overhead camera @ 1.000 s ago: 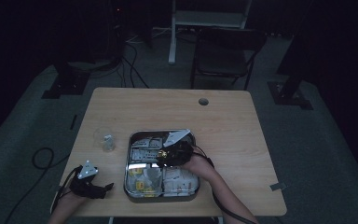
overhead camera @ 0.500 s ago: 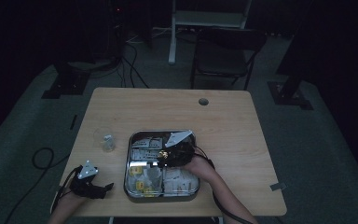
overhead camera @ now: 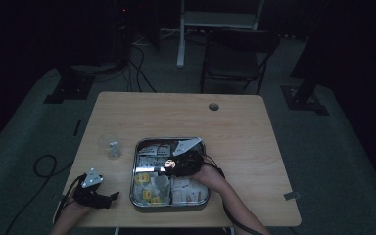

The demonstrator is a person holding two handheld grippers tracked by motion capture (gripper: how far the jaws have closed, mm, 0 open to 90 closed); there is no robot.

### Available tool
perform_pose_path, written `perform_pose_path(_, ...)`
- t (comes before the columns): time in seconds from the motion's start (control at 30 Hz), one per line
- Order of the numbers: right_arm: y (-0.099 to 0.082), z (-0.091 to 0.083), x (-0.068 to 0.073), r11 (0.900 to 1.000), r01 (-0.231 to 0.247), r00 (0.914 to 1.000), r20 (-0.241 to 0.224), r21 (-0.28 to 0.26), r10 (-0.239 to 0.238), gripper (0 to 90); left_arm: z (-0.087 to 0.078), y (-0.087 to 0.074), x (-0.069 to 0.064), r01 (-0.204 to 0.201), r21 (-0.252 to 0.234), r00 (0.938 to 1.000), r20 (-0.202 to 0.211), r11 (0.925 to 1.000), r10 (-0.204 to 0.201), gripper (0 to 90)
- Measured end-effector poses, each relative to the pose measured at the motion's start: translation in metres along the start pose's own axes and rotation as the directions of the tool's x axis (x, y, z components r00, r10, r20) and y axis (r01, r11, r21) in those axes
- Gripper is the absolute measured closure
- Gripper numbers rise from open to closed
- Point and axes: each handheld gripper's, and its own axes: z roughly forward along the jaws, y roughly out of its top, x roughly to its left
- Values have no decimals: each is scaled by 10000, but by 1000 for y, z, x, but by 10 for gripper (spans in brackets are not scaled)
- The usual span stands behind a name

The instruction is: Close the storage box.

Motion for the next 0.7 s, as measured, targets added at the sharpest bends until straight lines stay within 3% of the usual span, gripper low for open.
perform_pose_path(0.43,-2,2,-4,9999,63,9996,-278,-118,-66,568,0,0,0,2,-3,10000,1,10000,-2,23)
perform_pose_path(0.57,2,-4,-7,9981,-224,9982,-565,-565,192,362,0,0,0,4,-2,10000,7,10000,-4,23)
perform_pose_path(0.7,5,-10,-9,9960,-510,9981,-392,-738,482,262,0,0,0,14,1,10000,8,10000,-14,23)
